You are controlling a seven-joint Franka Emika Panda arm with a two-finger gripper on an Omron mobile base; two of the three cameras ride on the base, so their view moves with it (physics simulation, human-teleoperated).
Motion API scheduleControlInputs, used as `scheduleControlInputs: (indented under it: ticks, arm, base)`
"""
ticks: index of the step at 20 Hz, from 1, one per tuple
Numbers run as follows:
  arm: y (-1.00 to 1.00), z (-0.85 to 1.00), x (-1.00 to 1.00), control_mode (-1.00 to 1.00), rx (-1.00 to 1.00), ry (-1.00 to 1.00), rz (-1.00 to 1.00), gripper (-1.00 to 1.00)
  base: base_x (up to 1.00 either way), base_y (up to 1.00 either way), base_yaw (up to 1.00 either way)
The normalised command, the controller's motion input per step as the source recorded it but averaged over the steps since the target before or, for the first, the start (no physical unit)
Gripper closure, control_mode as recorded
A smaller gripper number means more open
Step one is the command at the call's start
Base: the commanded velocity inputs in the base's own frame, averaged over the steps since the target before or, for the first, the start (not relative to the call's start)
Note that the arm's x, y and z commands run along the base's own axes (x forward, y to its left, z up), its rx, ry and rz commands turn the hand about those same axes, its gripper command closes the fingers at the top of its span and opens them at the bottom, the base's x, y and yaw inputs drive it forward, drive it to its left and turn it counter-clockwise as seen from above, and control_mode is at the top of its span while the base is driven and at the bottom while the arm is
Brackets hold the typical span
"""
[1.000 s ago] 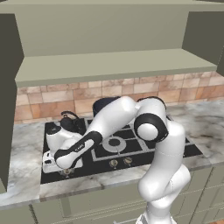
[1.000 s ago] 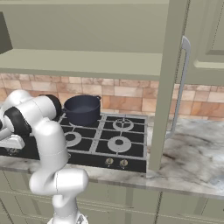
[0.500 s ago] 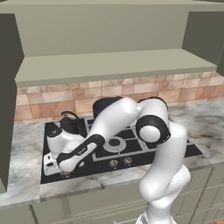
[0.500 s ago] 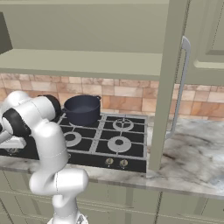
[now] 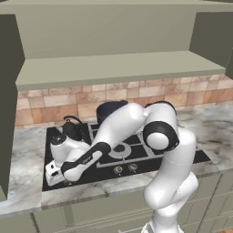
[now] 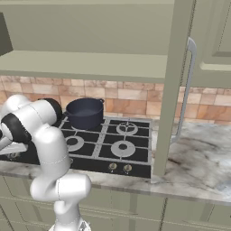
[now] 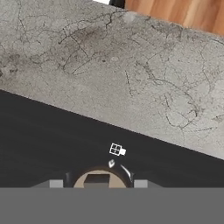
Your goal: Pick the kettle from the cabinet and place it on a stove burner. Then pick the pot from the counter and place it on another stove burner. Finally, turn both burners on.
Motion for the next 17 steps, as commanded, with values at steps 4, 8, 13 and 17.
scheduleControlInputs:
  ticks: [4, 8, 13, 17]
  arm:
    - [0.0, -0.13, 0.0, -1.0, 0.0, -0.03, 0.24, 1.0]
    - [0.0, -0.15, 0.0, -1.0, 0.0, -0.05, 0.25, 1.0]
    - [0.0, -0.16, 0.0, -1.0, 0.0, -0.06, 0.25, 1.0]
    - [0.0, -0.2, 0.0, -1.0, 0.0, -0.05, 0.25, 1.0]
  base:
    - [0.0, 0.0, 0.0]
    - [0.0, 0.0, 0.0]
    - [0.0, 0.0, 0.0]
    - [0.0, 0.0, 0.0]
